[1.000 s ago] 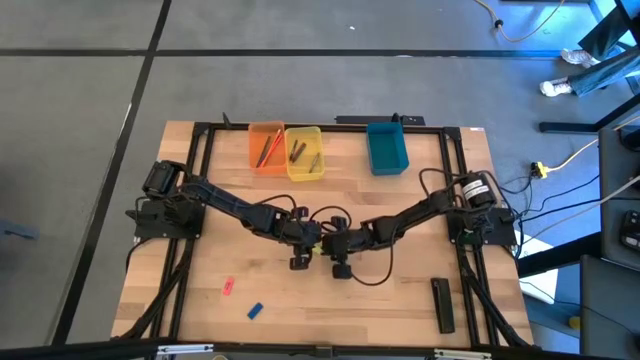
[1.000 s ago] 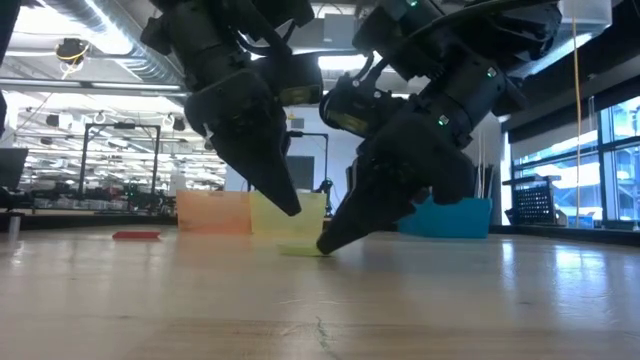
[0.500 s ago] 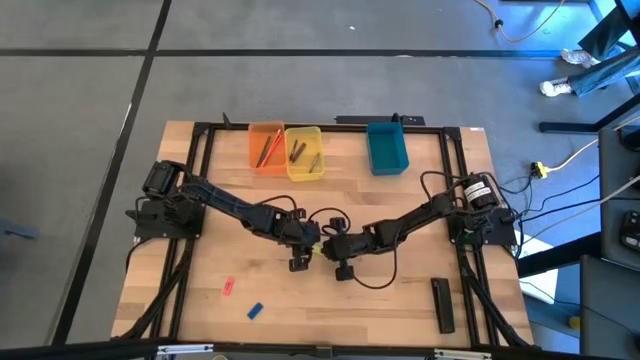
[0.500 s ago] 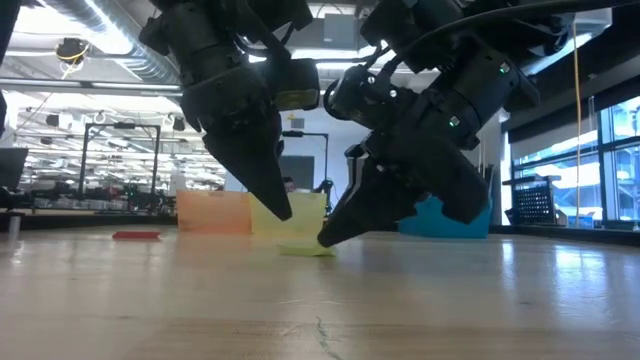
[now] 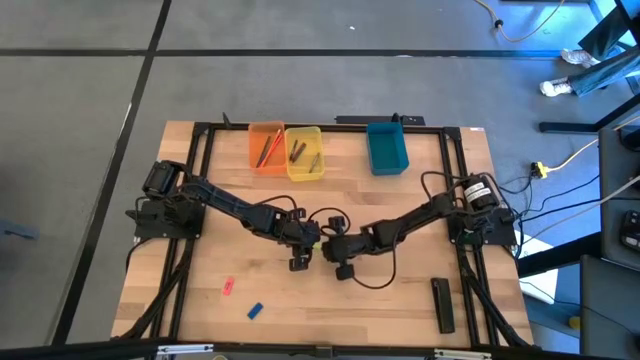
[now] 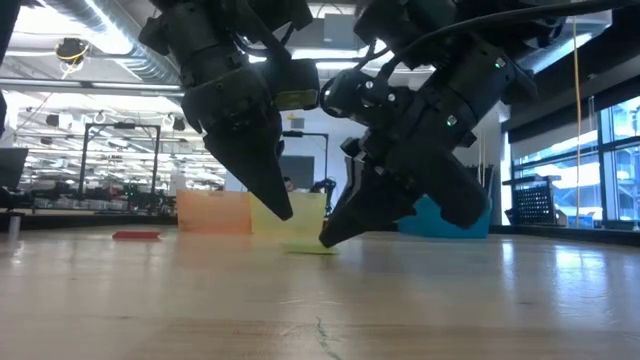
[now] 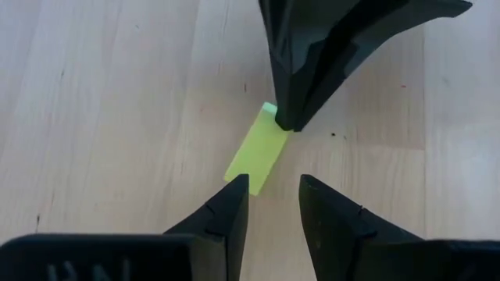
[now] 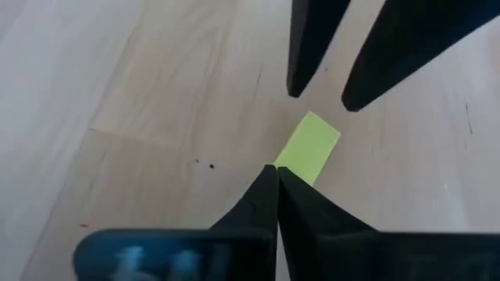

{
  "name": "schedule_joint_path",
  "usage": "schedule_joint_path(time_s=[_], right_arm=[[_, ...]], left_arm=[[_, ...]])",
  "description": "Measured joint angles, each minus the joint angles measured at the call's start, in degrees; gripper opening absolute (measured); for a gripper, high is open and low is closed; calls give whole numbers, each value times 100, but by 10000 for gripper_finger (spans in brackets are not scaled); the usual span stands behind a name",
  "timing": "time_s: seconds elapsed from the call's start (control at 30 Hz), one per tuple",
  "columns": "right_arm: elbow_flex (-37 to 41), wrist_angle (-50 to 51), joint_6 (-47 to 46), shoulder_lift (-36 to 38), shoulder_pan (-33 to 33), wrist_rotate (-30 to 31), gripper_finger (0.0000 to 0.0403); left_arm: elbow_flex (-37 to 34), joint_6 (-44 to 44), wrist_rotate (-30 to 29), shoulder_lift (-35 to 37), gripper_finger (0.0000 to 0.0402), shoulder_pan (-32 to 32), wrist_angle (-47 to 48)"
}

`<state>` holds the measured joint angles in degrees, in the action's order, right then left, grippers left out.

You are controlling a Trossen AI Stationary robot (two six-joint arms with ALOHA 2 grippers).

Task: Sort crayons/erasers/pens/pencils in bins
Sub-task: Put the yellow eraser into the blue bin

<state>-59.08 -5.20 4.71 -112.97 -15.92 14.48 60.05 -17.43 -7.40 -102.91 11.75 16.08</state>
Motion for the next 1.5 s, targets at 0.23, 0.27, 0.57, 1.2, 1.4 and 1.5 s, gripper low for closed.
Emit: schedule_joint_path(time_s=[0.23, 0.27, 0.57, 1.2, 1.4, 1.5], right_arm=[[-270, 744, 495, 4, -4, -138, 42], [-283, 783, 610, 4, -4, -154, 49], [-310, 796, 1189, 11, 37, -231, 122], [-337, 612, 175, -219, 553, -969, 91], [-335, 611, 153, -221, 553, -984, 55], [-330, 615, 160, -219, 553, -984, 43]], left_arm=[[0, 0, 0, 0, 106, 0, 2], [0, 0, -2, 0, 106, 0, 2], [0, -1, -4, 0, 106, 0, 0], [0, -210, -111, 9, 106, 0, 55], [0, -200, -79, 9, 106, 11, 171], [0, -306, -79, 9, 106, 11, 213]])
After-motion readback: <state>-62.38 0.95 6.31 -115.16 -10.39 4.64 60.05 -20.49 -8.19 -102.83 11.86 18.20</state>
